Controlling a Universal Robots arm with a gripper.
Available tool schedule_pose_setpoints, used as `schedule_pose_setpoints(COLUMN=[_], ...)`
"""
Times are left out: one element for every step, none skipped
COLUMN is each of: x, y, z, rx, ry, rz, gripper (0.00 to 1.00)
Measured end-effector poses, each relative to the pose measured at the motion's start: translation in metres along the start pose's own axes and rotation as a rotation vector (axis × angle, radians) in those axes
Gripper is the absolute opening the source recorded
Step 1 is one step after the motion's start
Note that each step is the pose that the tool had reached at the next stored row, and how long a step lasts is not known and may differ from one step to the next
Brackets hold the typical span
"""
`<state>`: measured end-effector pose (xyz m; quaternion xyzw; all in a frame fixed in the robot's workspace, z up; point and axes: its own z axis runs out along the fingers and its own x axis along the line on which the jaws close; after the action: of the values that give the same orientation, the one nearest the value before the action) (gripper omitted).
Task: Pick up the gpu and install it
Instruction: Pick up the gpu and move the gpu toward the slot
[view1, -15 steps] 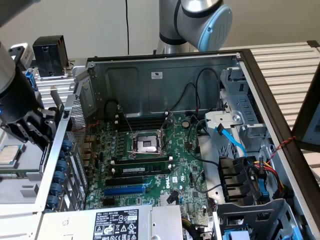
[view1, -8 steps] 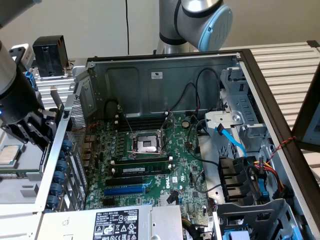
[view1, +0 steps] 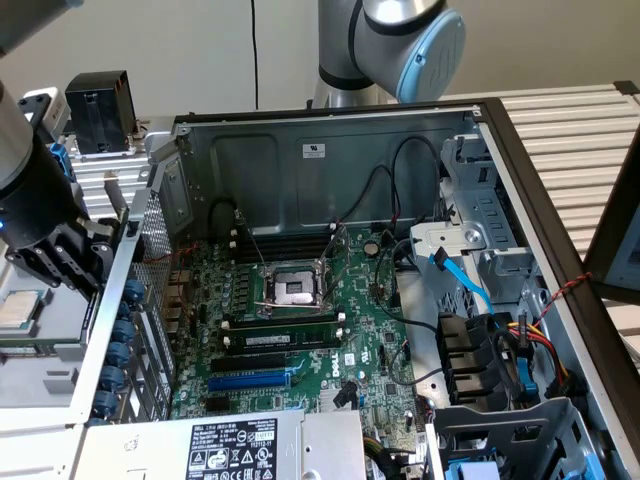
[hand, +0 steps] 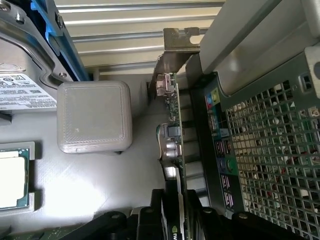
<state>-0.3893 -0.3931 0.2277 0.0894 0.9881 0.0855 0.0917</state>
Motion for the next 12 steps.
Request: schedule_pose_setpoints(x=[0.0000,0.0000,0.0000,0.0000,0.0000,-0.0001,-0.0002,-0.0003,-0.0003,-0.0004,-0.0005,-0.0005], y=[0.0000,0.0000,0.0000,0.0000,-0.0001,-0.0003,-0.0007,-0.0009,-0.0015,-0.0020,-0.0021,-0.0023], z=[0.0000,0.0000,0.0000,0.0000,0.0000,0.0000,-0.0001,-0.0001,-0.0001,-0.0003,-0.0003,-0.0005], rx=[0.0000,0.0000,0.0002,0.0003,0.0003,0.0002,-0.0004,-0.0012,-0.0028,-0.0044,-0.0050,-0.0053], ry=[0.0000,0.0002,0.0005,0.0007,0.0008,0.0010,0.0014,0.0023,0.0040,0.0061,0.0075,0.0087], rz=[0.000,0.001,0.001,0.002,0.002,0.002,0.002,0.002,0.003,0.004,0.004,0.005], gripper=[0.28,0.28,0.28,0.28,0.28,0.28,0.28,0.28,0.28,0.28,0.28,0.28])
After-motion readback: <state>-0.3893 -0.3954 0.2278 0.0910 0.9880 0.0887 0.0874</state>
